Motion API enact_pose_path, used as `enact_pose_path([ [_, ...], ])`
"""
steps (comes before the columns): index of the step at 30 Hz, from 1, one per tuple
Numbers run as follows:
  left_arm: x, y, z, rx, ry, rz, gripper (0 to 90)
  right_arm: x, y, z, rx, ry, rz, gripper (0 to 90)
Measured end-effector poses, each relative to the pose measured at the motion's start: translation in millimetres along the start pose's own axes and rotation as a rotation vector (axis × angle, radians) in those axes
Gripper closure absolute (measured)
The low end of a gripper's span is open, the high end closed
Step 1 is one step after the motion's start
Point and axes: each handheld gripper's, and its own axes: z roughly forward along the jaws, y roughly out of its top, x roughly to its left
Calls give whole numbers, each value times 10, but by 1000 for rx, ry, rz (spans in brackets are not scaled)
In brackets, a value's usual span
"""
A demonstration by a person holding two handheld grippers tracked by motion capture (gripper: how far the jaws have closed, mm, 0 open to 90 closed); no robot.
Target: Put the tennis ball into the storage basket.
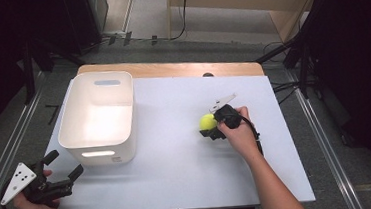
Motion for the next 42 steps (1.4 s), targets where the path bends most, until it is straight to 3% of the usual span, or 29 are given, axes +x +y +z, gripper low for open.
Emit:
enact_pose_path([
  [15,-4,0,3,3,3,3,0,18,51,-39,-18,4,-5,235],
  [42,1,0,0,-1,-2,0,0,123,356,-60,-34,27,-61,235],
])
